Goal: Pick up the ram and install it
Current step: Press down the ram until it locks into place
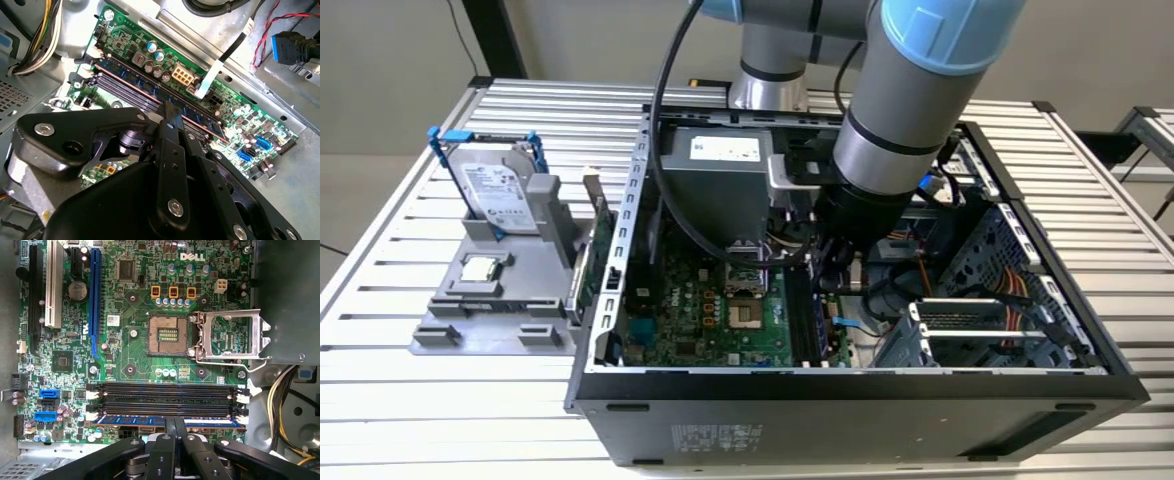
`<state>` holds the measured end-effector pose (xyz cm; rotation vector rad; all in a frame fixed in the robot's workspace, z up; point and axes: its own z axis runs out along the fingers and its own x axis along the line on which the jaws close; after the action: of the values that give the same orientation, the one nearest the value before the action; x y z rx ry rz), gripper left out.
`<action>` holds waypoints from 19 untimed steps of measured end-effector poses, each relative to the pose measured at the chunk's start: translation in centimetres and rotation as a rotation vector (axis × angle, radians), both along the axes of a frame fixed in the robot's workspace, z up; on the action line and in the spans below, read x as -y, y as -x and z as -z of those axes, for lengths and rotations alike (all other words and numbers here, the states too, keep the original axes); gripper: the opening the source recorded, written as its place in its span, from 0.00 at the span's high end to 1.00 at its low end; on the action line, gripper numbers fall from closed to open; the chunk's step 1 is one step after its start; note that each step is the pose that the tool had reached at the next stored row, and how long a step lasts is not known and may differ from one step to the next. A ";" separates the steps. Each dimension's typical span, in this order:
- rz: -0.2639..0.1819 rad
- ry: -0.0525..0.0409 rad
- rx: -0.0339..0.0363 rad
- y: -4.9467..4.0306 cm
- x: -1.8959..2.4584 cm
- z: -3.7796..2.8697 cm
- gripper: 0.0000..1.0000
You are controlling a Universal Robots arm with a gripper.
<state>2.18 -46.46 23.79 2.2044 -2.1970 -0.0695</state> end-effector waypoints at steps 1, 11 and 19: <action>0.000 -0.0001 0.0001 0.00 0.02 0.01 1.00; 0.000 0.0002 -0.0003 -0.01 0.80 0.03 1.00; 0.000 0.0019 -0.0003 -0.02 0.82 0.29 1.00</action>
<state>2.21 -47.27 23.50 2.2033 -2.1960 -0.0677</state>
